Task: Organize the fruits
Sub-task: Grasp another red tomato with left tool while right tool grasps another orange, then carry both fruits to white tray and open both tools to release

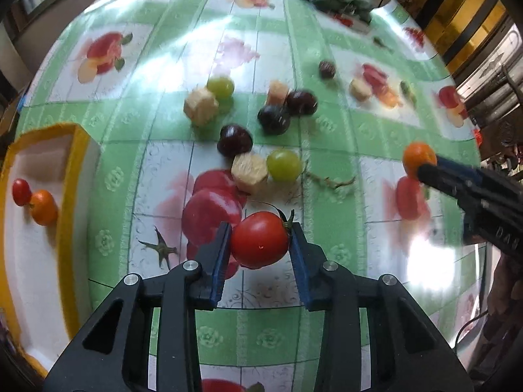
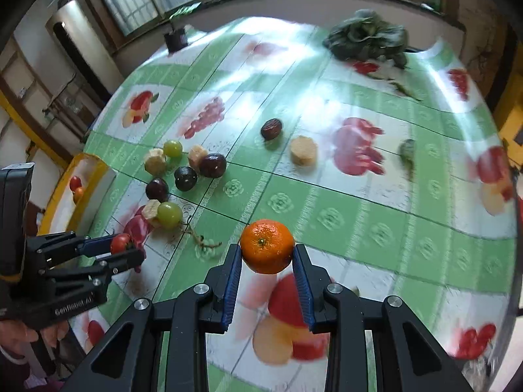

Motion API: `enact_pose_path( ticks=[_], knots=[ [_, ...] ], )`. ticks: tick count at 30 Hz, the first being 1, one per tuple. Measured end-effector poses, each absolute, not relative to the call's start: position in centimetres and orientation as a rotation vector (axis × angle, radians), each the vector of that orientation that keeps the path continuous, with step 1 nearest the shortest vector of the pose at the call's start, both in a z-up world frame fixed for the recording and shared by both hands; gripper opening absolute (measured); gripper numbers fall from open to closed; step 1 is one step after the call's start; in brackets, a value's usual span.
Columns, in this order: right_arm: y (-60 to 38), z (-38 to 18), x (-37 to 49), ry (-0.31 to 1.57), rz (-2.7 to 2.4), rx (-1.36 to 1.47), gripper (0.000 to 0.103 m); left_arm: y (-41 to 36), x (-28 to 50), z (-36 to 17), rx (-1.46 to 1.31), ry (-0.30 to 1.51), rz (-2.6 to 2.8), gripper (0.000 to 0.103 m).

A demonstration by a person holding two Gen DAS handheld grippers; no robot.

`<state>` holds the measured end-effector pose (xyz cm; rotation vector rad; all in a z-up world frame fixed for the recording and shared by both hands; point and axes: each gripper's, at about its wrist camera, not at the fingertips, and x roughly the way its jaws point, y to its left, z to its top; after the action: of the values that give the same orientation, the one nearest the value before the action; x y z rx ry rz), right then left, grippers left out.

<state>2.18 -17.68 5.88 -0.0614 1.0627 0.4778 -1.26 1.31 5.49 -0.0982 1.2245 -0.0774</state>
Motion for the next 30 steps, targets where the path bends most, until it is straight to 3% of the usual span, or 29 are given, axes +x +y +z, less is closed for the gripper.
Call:
enact_pose_path(
  ticks=[16, 30],
  knots=[
    [-12.4, 9.5, -3.9, 1.013, 0.569, -0.036, 0.031, 6.0, -3.8, 10.5, -0.085, 1.12, 0.04, 0.034],
    [-2.0, 9.9, -5.8, 1.009, 0.755, -0.147, 0.031, 14.8, -6.9, 10.7, -0.135, 1.105, 0.219, 0.034]
  ],
)
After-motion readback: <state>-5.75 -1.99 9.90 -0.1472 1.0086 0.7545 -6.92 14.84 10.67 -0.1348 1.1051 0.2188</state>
